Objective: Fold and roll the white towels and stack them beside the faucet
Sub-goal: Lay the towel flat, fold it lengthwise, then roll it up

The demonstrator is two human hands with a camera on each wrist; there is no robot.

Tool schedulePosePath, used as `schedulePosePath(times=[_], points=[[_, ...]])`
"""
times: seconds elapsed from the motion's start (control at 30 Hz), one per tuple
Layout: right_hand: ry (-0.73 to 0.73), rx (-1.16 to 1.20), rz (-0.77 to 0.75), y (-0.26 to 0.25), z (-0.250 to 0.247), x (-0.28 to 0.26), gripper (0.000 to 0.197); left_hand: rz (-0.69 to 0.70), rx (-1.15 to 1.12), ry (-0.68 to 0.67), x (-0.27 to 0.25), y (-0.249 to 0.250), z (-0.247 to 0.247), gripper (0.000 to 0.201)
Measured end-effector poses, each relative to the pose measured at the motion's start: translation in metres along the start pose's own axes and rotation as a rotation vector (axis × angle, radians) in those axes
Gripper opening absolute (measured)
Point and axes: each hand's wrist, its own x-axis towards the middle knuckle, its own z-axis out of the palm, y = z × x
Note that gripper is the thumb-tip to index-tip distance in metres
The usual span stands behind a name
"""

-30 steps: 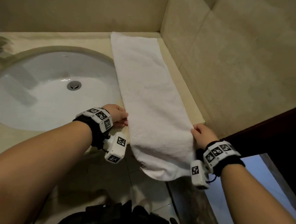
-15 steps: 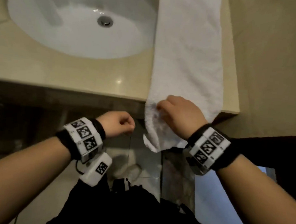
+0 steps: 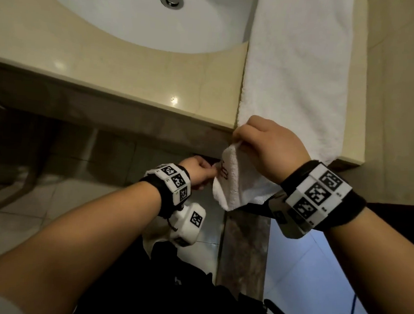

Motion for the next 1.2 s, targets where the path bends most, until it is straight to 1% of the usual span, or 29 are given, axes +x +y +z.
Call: schedulePosePath(times=[0.07, 0.1, 0.17, 0.23, 0.33, 0.4, 0.47, 0.5, 0.53, 0.57, 0.63, 0.67, 0.73, 0.8, 0.83, 0.9, 0.93, 0.97, 1.03, 1.1, 1.17, 1.2], points=[[0.052, 0.107, 0.01, 0.0, 0.002, -0.003, 0.022, -0.073, -0.16, -0.035, -0.002, 0.007, 0.0, 0.02], [0.068, 0.144, 0.012, 0.0, 0.002, -0.004, 0.02, -0.093, -0.179, -0.054, -0.002, 0.01, 0.0, 0.018], [0.08, 0.201, 0.031, 0.003, 0.002, -0.006, 0.02, -0.09, -0.11, -0.072, -0.001, 0.014, 0.003, 0.015], [0.073, 0.242, 0.046, 0.007, 0.0, -0.009, 0.019, -0.086, -0.038, -0.074, -0.002, 0.015, 0.007, 0.019], [0.063, 0.282, 0.05, 0.009, -0.002, -0.011, 0.017, -0.094, -0.052, -0.095, -0.004, 0.015, 0.009, 0.018], [0.059, 0.293, 0.046, 0.009, -0.002, -0.011, 0.015, -0.123, -0.141, -0.17, -0.008, 0.017, 0.007, 0.015], [0.053, 0.306, 0.047, 0.01, -0.003, -0.01, 0.014, -0.126, -0.225, -0.304, -0.011, 0.019, 0.005, 0.016], [0.052, 0.313, 0.047, 0.01, -0.002, -0.009, 0.013, -0.12, -0.245, -0.351, -0.014, 0.02, 0.006, 0.022], [0.053, 0.318, 0.047, 0.01, -0.002, -0.009, 0.013, -0.107, -0.233, -0.36, -0.016, 0.022, 0.009, 0.028], [0.058, 0.322, 0.047, 0.011, -0.001, -0.008, 0.013, -0.084, -0.194, -0.329, -0.016, 0.023, 0.014, 0.035], [0.064, 0.328, 0.047, 0.012, 0.0, -0.008, 0.013, -0.029, -0.076, -0.203, -0.013, 0.025, 0.024, 0.049], [0.065, 0.33, 0.047, 0.012, 0.0, -0.008, 0.013, -0.006, -0.013, -0.145, -0.012, 0.025, 0.028, 0.051], [0.073, 0.33, 0.047, 0.014, -0.002, -0.01, 0.012, 0.03, 0.045, -0.066, -0.012, 0.02, 0.027, 0.043], [0.084, 0.33, 0.046, 0.016, -0.004, -0.011, 0.011, 0.077, 0.015, -0.007, -0.013, 0.01, 0.014, 0.032], [0.091, 0.328, 0.049, 0.018, -0.006, -0.012, 0.011, 0.092, -0.012, 0.016, -0.013, 0.003, 0.006, 0.029], [0.103, 0.318, 0.055, 0.02, -0.008, -0.013, 0.011, 0.079, -0.138, 0.016, -0.017, -0.013, -0.012, 0.021], [0.106, 0.313, 0.057, 0.022, -0.009, -0.013, 0.012, 0.042, -0.228, 0.0, -0.018, -0.02, -0.022, 0.015], [0.107, 0.309, 0.06, 0.023, -0.01, -0.013, 0.012, -0.007, -0.328, -0.011, -0.019, -0.026, -0.031, 0.013], [0.1, 0.299, 0.067, 0.024, -0.01, -0.013, 0.012, -0.084, -0.507, -0.045, -0.021, -0.036, -0.048, 0.019], [0.088, 0.277, 0.061, 0.025, -0.011, -0.013, 0.011, -0.095, -0.635, -0.079, -0.024, -0.046, -0.061, 0.023], [0.059, 0.257, 0.049, 0.023, -0.01, -0.011, 0.011, -0.108, -0.716, -0.092, -0.029, -0.056, -0.069, 0.028], [0.042, 0.248, 0.043, 0.022, -0.01, -0.01, 0.011, -0.133, -0.697, -0.083, -0.03, -0.061, -0.07, 0.03]])
